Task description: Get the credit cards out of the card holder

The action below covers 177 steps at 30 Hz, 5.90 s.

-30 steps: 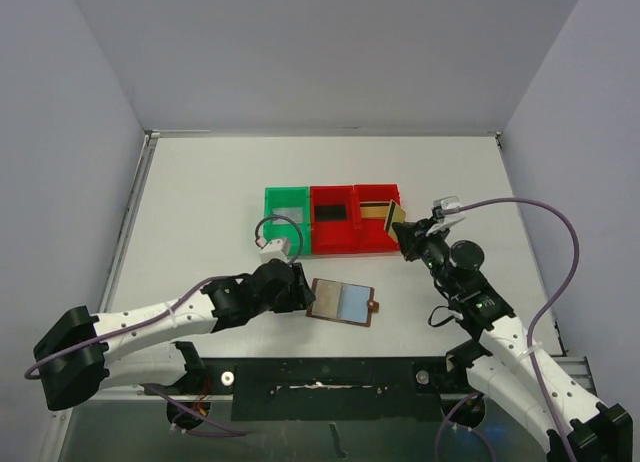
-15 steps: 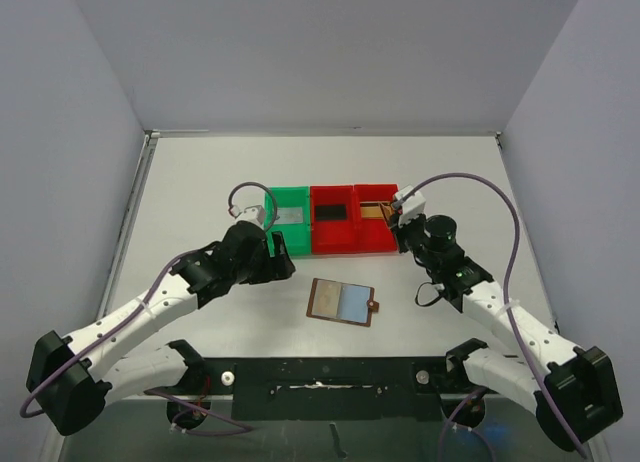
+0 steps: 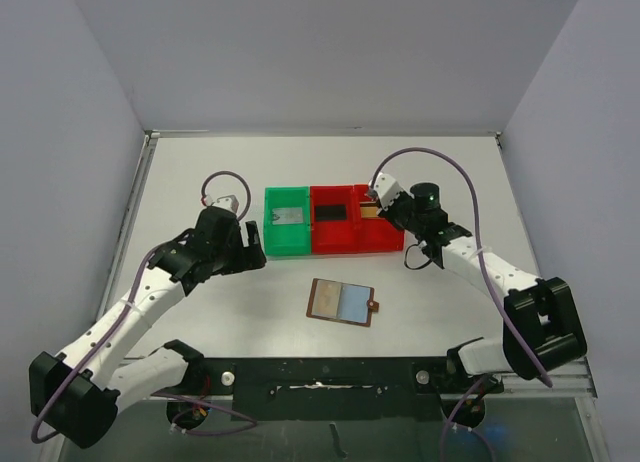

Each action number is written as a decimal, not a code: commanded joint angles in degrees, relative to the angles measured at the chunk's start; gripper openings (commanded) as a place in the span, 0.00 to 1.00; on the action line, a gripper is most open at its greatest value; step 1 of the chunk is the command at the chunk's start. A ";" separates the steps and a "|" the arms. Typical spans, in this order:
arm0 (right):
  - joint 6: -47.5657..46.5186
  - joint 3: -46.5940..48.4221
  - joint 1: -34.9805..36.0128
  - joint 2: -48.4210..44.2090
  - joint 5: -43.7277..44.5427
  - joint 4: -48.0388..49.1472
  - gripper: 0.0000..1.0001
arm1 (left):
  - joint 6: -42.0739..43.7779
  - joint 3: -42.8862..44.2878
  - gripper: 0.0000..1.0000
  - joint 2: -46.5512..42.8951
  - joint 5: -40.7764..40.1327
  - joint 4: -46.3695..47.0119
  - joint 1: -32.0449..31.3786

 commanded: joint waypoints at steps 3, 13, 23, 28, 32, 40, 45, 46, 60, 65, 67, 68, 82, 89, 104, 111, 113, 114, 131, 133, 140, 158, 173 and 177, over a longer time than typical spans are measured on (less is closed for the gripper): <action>-10.95 7.23 -0.51 5.76 -1.86 0.22 0.01 | 5.68 0.46 0.79 -0.57 4.95 4.14 5.43; -26.33 12.04 -0.47 12.63 -1.91 -4.79 0.00 | 7.49 -5.26 0.79 -4.38 6.97 11.51 8.39; -31.48 15.45 -0.85 18.77 -0.67 -5.95 0.00 | 7.12 -5.42 0.79 -4.62 4.90 10.80 8.35; -32.44 17.05 -0.93 21.40 0.67 -6.98 0.01 | 7.03 -5.49 0.79 -4.67 4.68 10.69 8.38; -33.28 18.53 -0.91 23.88 1.97 -7.42 0.01 | 6.88 -5.60 0.79 -4.97 4.07 10.63 8.38; -33.66 19.13 -0.25 26.36 3.64 -7.57 0.08 | 6.85 -5.57 0.79 -4.59 3.85 10.55 8.44; -33.17 18.54 0.14 27.08 4.87 -7.12 0.16 | 6.50 -5.81 0.79 -4.80 3.48 10.46 8.44; -33.03 18.48 0.14 27.19 4.79 -7.19 0.20 | 6.50 -5.76 0.79 -4.71 3.46 10.45 8.44; -31.08 18.03 0.10 26.23 4.10 -6.08 0.48 | 6.68 -5.83 0.79 -3.53 4.41 10.78 8.44; -29.91 18.02 -0.21 25.15 3.38 -5.83 0.50 | 6.76 -5.92 0.79 -3.27 4.87 10.86 8.44; -29.49 18.15 -0.29 24.75 2.65 -5.71 0.51 | 6.76 -5.93 0.79 -3.25 4.90 10.88 8.43; -29.40 18.19 -0.36 24.61 2.36 -5.81 0.52 | 6.76 -5.93 0.79 -3.24 4.93 10.89 8.44; -27.19 20.09 -0.50 22.99 1.16 -6.82 0.56 | 6.68 -6.00 0.79 -3.42 5.18 10.89 8.44; -23.53 18.98 -0.43 17.83 0.29 -4.43 0.57 | 6.59 -6.10 0.79 -4.05 5.10 10.81 8.44; 40.33 9.66 -0.30 -6.39 12.34 -2.17 0.98 | 6.24 -6.41 0.80 -5.87 4.30 10.73 8.35; 61.05 2.43 -0.33 -10.73 9.82 -6.88 0.98 | 6.40 -6.00 0.80 -5.46 4.06 10.62 8.35; 64.50 -0.02 0.14 -12.31 8.51 -7.58 0.98 | 6.35 -6.07 0.80 -5.45 3.81 10.70 8.35; 66.74 -1.62 0.72 -13.33 7.59 -7.18 0.98 | 6.33 -6.09 0.80 -5.34 3.81 10.79 8.31; 81.15 8.85 30.13 2.38 30.95 -23.08 0.85 | -4.83 -7.06 0.80 -11.41 2.65 14.08 8.70; 82.99 11.57 33.11 6.26 33.55 -24.94 0.82 | -8.70 -8.33 0.80 -12.76 4.33 15.95 8.62; 90.75 14.63 37.94 9.83 41.31 -30.77 0.76 | -12.59 -14.31 0.80 -18.81 10.40 20.51 8.54; 94.72 0.73 38.41 6.05 30.17 -22.42 0.51 | -5.20 -11.50 0.80 -11.36 9.41 27.64 8.61; 91.60 3.70 38.48 8.81 31.13 -23.95 0.47 | -4.03 -11.46 0.79 -13.20 7.71 20.96 8.61; 90.41 2.87 38.05 10.22 29.17 -21.59 0.44 | -4.93 -11.46 0.79 -13.59 7.34 19.88 8.61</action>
